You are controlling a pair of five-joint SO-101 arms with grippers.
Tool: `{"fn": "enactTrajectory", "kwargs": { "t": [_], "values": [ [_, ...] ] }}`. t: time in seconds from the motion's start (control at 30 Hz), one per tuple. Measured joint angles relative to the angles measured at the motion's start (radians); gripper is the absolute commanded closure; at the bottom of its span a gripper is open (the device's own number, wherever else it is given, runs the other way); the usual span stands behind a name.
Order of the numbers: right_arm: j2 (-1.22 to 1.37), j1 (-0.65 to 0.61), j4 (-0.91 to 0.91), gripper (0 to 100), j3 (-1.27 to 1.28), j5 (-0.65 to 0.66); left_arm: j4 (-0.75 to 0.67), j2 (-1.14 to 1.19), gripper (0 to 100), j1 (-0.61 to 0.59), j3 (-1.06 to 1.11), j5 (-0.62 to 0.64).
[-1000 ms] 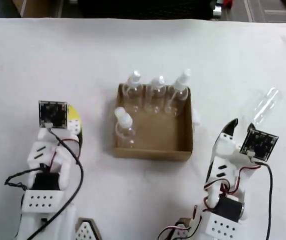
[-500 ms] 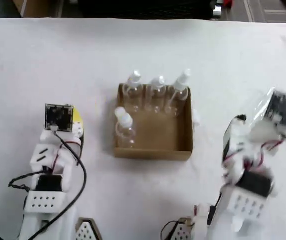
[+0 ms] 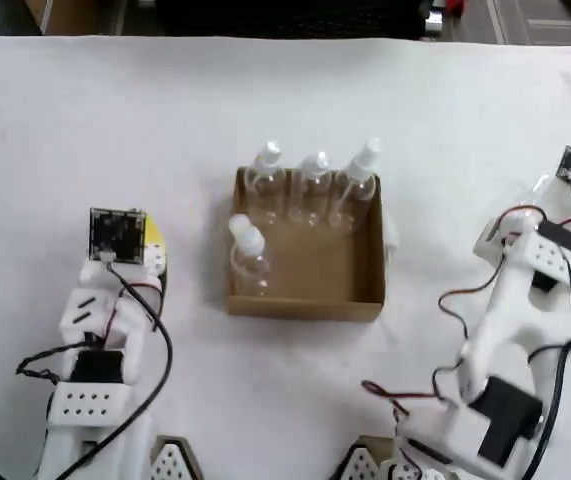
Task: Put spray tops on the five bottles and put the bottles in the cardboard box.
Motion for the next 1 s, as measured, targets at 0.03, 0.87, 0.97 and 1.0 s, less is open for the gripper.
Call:
{"fn": "enactTrajectory", "kwargs": {
  "t": [0.03, 0.87, 0.97, 1.0],
  "values": [
    [0.026, 0.000, -0.002, 80.7, -0.020, 0.000, 0.000, 0.000, 97, 0.000, 0.000, 0.000],
    [0.416, -0.026, -0.091, 77.9, -0.292, 0.000, 0.000, 0.000, 97, 0.040, 0.000, -0.006],
    [0.440, -0.038, -0.109, 85.8, -0.292, 0.000, 0.000, 0.000, 97, 0.040, 0.000, -0.008],
    [0.445, -0.040, -0.110, 88.4, -0.292, 0.000, 0.000, 0.000, 97, 0.040, 0.000, -0.008]
  ]
}}
